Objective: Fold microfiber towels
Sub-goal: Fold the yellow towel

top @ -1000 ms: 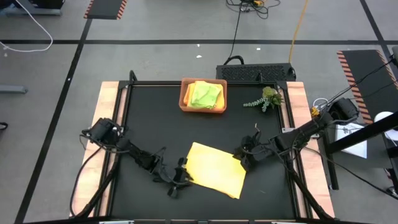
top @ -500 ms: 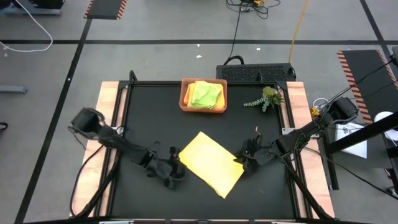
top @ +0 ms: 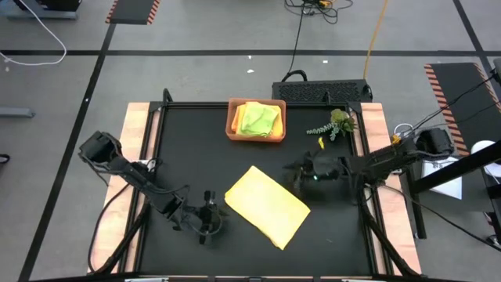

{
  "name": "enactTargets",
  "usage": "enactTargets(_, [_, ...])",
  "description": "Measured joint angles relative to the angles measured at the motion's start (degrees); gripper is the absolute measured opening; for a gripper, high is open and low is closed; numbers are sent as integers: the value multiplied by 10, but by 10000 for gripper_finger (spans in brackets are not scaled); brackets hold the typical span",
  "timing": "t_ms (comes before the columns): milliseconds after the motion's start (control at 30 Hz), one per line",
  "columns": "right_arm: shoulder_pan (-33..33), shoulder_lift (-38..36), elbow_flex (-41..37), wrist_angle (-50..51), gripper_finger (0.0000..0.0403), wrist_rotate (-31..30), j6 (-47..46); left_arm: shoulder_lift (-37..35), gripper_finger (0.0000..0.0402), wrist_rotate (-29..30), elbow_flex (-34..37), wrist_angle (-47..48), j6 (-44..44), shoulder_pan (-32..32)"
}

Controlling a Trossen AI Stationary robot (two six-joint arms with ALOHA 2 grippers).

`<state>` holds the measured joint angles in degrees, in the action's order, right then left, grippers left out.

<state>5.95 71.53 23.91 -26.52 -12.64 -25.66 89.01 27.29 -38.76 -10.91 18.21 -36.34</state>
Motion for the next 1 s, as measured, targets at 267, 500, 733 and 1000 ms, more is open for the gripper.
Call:
enactTargets(267, [-89,146,68,-105,193,106,97,0,108,15,0,-15,-3,-3])
enactTargets(500, [-132,287,209,6,245,122,115,0,108,14,-1,-22,-15,-3])
enactTargets(733, [-157,361,285,54,278,235,112,0,108,13,-1,-9,-15,-6])
enactTargets(1000, [-157,386,290,72,238,232,108,0,108,13,-1,-12,-15,-6])
